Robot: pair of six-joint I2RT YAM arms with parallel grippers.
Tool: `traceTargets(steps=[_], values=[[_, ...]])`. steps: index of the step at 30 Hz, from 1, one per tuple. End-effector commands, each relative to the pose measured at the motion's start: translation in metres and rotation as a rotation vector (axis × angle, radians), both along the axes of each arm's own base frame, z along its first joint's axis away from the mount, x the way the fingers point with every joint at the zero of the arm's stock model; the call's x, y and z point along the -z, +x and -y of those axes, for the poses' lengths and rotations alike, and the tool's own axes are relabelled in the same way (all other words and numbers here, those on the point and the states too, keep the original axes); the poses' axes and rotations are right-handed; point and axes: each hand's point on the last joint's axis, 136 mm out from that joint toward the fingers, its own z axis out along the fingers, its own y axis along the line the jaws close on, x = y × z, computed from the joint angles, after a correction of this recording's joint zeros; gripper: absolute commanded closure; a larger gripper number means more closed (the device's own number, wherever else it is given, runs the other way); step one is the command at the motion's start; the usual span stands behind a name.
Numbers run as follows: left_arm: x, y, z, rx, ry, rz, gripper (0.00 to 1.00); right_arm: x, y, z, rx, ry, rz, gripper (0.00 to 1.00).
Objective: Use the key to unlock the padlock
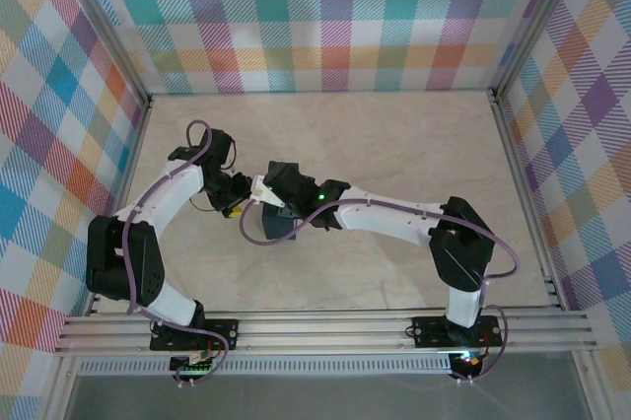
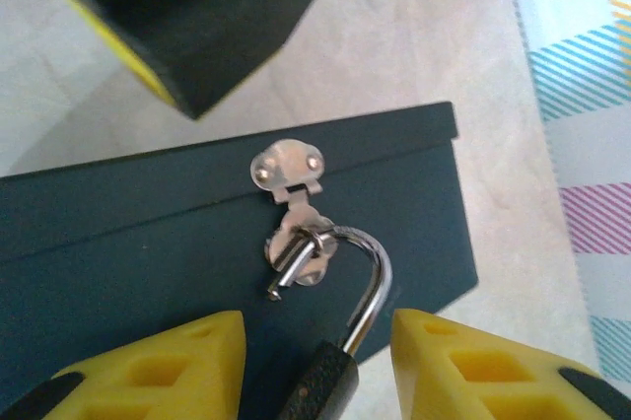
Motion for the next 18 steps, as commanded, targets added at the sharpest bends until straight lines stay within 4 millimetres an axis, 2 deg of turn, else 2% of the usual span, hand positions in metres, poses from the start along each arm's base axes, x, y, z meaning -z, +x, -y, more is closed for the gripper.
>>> traceTargets(steps=[1, 6, 13, 16, 18], values=[[-0.001, 0.005, -0.002, -0.027, -0.025, 0.0, 0.47, -0.009, -0.018, -0.004, -0.039, 0.051, -0.115, 0.56], [-0.004, 0.005, -0.003, -0.035, -0.035, 0.003, 0.47, -0.022, -0.01, -0.006, 0.003, 0.135, -0.187, 0.54], [-0.005, 0.004, 0.0, -0.037, -0.058, 0.004, 0.47, -0.043, -0.01, -0.008, 0.041, 0.274, -0.293, 0.53], [-0.005, 0.004, 0.0, -0.036, -0.058, 0.006, 0.47, -0.056, -0.003, -0.002, 0.113, 0.356, -0.33, 0.52], [-0.005, 0.004, 0.0, -0.039, -0.061, 0.007, 0.47, -0.062, 0.004, 0.009, 0.195, 0.426, -0.384, 0.52]])
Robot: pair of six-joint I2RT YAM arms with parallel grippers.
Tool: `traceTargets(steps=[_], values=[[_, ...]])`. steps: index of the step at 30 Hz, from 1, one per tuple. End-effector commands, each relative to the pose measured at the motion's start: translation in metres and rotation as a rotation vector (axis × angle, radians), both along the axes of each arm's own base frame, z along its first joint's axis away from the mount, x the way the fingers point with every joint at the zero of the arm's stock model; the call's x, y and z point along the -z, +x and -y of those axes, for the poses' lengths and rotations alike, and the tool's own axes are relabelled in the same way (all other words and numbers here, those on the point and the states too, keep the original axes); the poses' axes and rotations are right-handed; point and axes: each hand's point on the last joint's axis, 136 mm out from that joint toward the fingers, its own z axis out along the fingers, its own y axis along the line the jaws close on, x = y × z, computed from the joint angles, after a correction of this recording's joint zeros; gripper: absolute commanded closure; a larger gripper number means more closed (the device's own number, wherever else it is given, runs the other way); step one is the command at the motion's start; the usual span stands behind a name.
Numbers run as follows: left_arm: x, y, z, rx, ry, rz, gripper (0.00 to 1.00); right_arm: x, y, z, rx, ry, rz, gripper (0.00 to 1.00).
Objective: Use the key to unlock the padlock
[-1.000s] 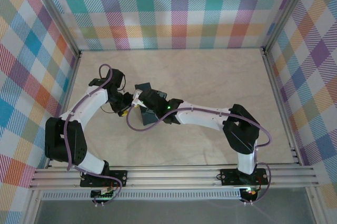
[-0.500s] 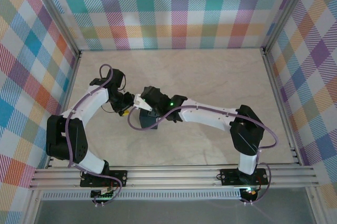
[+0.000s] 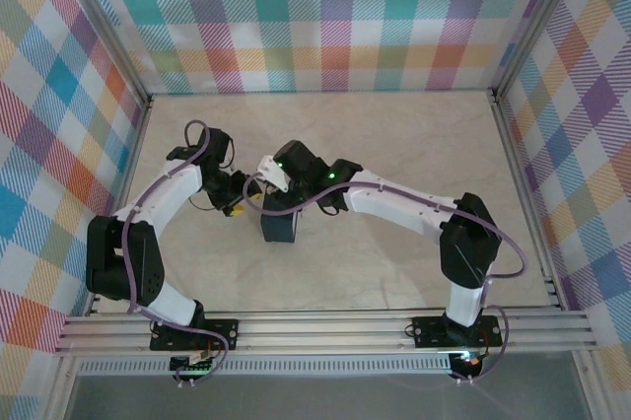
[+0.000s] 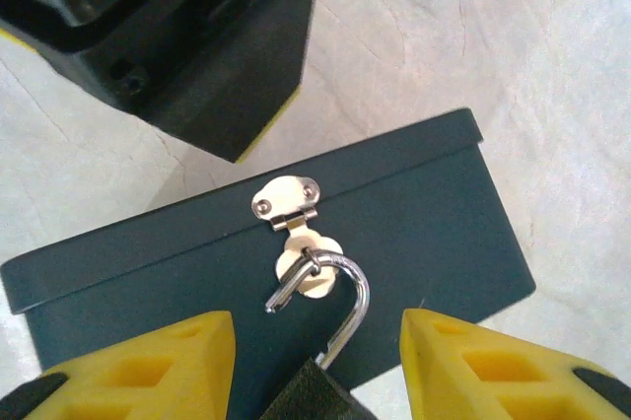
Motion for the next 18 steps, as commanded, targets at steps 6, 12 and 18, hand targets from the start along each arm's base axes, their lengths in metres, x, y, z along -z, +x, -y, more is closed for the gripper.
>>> traceTargets(steps=[6, 12, 18], values=[[-0.003, 0.001, -0.001, -0.018, -0.031, 0.002, 0.47, -0.044, 0.012, 0.039, 0.26, 0.329, -0.269, 0.46], [-0.005, -0.001, 0.0, -0.024, -0.042, 0.008, 0.47, -0.017, 0.011, 0.041, 0.305, 0.381, -0.497, 0.43], [-0.005, -0.001, 0.0, -0.024, -0.037, 0.008, 0.47, -0.005, 0.005, 0.034, 0.305, 0.38, -0.581, 0.36]])
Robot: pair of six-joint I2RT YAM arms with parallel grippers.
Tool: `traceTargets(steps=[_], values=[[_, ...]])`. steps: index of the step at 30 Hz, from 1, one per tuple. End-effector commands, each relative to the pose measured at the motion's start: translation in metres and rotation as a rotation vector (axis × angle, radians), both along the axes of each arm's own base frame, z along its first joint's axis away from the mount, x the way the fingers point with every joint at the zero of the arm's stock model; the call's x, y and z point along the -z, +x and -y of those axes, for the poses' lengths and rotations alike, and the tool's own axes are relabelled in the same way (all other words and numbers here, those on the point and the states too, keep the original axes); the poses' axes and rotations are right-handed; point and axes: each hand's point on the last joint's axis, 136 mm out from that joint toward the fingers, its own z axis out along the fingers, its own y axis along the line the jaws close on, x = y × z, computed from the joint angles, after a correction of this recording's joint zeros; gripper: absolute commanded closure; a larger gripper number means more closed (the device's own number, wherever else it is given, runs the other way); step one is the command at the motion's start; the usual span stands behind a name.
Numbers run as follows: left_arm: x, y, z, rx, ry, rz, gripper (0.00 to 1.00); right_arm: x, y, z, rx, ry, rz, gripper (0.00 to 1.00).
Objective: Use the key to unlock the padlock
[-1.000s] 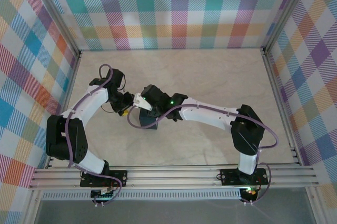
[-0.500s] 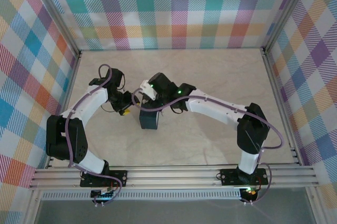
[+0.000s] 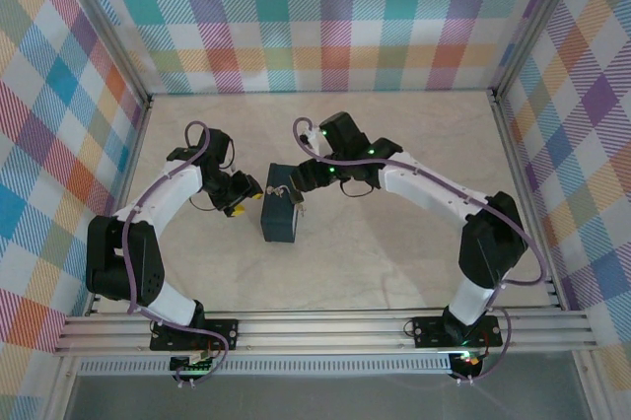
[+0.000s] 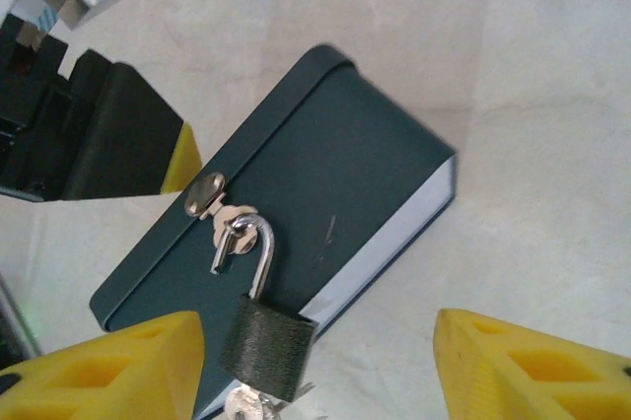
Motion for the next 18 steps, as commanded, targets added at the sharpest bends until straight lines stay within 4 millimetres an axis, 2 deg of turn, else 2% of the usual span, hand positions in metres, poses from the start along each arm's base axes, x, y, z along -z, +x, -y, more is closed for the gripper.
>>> traceTargets(steps=[1, 8, 18], values=[[-0.005, -0.001, -0.004, -0.023, -0.014, 0.012, 0.47, 0.01, -0.016, -0.01, -0.026, 0.041, -0.107, 0.36], [-0.005, -0.001, -0.006, -0.021, -0.002, 0.015, 0.47, 0.032, -0.023, -0.014, -0.027, -0.047, -0.113, 0.36], [-0.01, -0.001, -0.007, -0.023, -0.003, 0.022, 0.47, 0.047, -0.026, -0.015, -0.015, -0.151, -0.081, 0.38]])
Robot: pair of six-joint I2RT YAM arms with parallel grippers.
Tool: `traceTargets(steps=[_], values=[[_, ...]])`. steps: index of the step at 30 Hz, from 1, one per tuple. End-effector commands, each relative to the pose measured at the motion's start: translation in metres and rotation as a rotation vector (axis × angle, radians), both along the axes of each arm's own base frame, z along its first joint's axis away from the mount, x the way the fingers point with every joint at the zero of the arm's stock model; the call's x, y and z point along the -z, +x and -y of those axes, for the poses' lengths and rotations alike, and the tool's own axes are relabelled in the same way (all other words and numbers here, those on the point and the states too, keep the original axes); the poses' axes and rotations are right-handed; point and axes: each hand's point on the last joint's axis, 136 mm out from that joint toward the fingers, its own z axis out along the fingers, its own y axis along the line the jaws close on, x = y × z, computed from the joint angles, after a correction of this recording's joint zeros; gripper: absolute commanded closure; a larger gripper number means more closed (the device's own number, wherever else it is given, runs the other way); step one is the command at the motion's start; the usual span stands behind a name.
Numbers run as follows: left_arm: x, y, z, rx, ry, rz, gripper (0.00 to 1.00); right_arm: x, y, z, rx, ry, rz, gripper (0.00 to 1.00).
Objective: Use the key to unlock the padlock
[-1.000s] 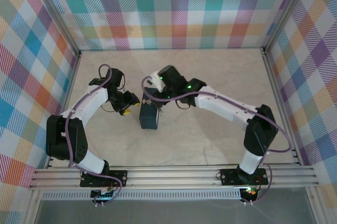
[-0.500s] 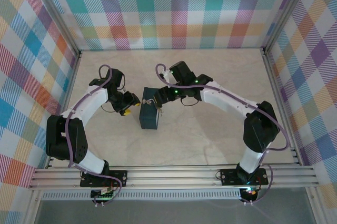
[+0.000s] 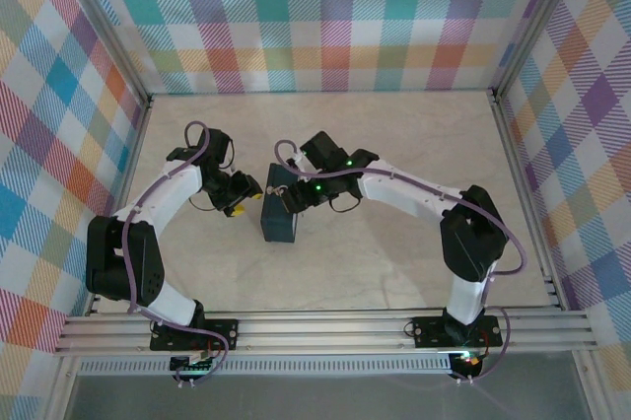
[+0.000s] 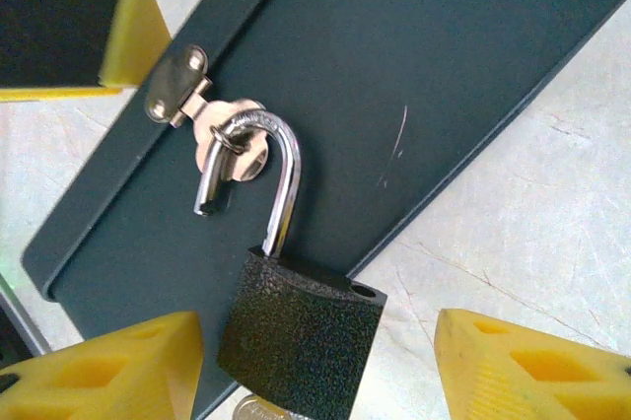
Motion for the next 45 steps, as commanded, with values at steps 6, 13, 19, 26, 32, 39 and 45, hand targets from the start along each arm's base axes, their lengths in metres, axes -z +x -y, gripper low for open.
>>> traceTargets(steps=[6, 13, 19, 26, 32, 39, 45], values=[[-0.011, -0.004, -0.006, -0.024, -0.008, 0.025, 0.47, -0.004, 0.008, -0.001, 0.049, -0.04, 0.034, 0.5], [-0.011, -0.013, -0.005, -0.039, -0.028, 0.028, 0.47, -0.014, 0.019, -0.007, 0.116, -0.001, 0.051, 0.64], [-0.009, -0.019, -0.002, -0.03, -0.031, 0.026, 0.48, -0.018, 0.027, -0.014, 0.17, 0.032, 0.043, 0.73], [-0.001, -0.029, 0.01, -0.006, -0.035, 0.017, 0.49, -0.021, 0.04, -0.014, 0.27, 0.066, 0.052, 0.75], [0.007, -0.038, 0.027, 0.036, -0.025, 0.002, 0.49, -0.024, 0.051, -0.018, 0.349, 0.097, 0.055, 0.75], [0.009, -0.04, 0.03, 0.042, -0.013, -0.002, 0.49, -0.017, 0.061, -0.017, 0.412, 0.086, 0.057, 0.74], [0.0, -0.032, 0.023, 0.034, 0.001, 0.012, 0.48, -0.031, 0.071, 0.001, 0.457, 0.104, 0.098, 0.72]])
